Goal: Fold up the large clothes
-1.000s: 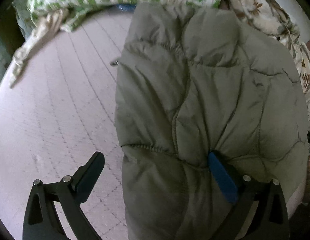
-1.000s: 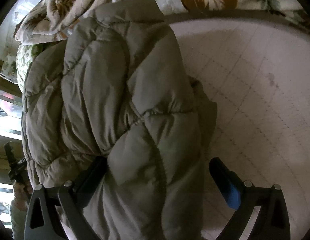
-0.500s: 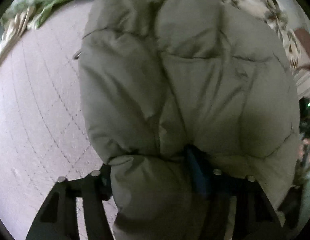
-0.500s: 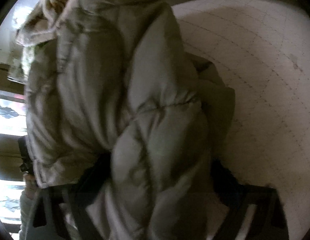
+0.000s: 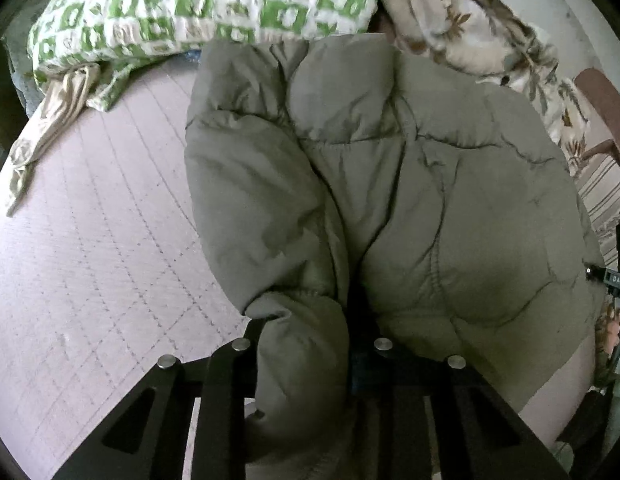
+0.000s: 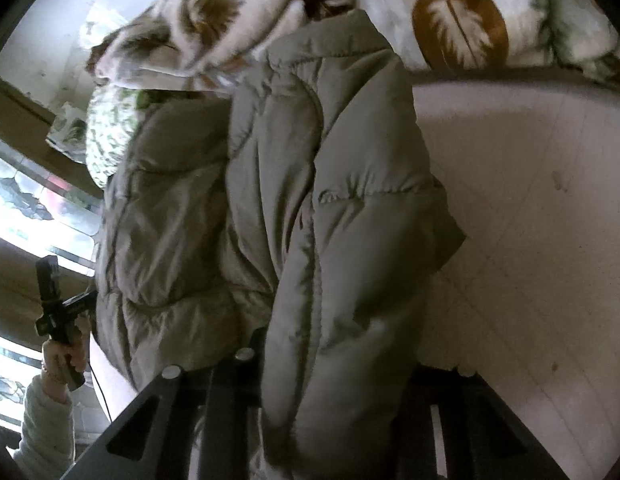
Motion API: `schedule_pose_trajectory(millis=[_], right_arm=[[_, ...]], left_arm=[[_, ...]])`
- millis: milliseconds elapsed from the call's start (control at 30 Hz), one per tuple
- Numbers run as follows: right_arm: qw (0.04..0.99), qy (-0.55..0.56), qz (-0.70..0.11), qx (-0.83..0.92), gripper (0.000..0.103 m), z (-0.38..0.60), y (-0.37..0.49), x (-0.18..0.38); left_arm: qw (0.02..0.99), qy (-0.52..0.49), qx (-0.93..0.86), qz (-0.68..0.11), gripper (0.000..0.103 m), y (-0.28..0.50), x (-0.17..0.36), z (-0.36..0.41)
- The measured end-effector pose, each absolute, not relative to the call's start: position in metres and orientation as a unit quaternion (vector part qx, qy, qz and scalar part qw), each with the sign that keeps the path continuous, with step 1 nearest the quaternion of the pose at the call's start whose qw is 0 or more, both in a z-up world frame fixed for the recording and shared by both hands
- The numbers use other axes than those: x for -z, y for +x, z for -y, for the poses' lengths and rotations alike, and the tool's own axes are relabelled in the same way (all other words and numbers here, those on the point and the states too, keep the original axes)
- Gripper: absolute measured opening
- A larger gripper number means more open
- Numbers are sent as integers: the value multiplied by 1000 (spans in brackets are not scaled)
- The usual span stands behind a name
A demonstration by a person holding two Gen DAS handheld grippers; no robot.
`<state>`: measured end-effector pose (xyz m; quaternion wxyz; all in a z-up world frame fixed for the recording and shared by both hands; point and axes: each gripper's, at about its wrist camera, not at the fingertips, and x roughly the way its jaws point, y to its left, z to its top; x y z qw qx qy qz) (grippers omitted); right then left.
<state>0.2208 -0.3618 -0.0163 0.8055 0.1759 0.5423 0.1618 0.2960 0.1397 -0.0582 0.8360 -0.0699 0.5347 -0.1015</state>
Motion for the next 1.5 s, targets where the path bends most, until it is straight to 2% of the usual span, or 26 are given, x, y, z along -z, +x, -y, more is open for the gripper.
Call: schedule_pose_trajectory(millis=[167, 467, 667, 833, 933, 1000, 1100, 1267, 1367, 1500], right_arm=[[819, 175, -519, -172, 28, 355, 204, -18], [824, 157, -510, -189, 28, 355, 162, -44], [825, 139, -514, -189, 28, 351, 123, -43], [823, 118, -533, -156, 28, 348, 104, -17], [820, 112, -550, -115, 36, 347, 102, 14], [821, 109, -553, -89, 55, 349, 102, 34], [824, 125, -548, -71, 71, 356, 100, 51], [825, 142, -543, -66, 75, 366, 94, 50], [833, 127, -535, -55, 76, 368, 87, 34], [851, 105, -512, -47, 76, 362, 73, 3]], left_arm=[[845, -68, 113, -518, 25, 274, 29, -143], [855, -62, 132, -497, 25, 223, -9, -150], [853, -46, 132, -503, 25, 181, -5, -148], [843, -26, 99, -528, 25, 173, 36, -149], [842, 1, 68, -535, 29, 170, 67, -145], [850, 13, 53, -524, 34, 168, 75, -141], [857, 47, 39, -511, 40, 165, 76, -132], [871, 31, 12, -489, 58, 157, 61, -141], [882, -1, 3, -470, 60, 146, 42, -154], [898, -32, -4, -439, 69, 132, 10, -161]])
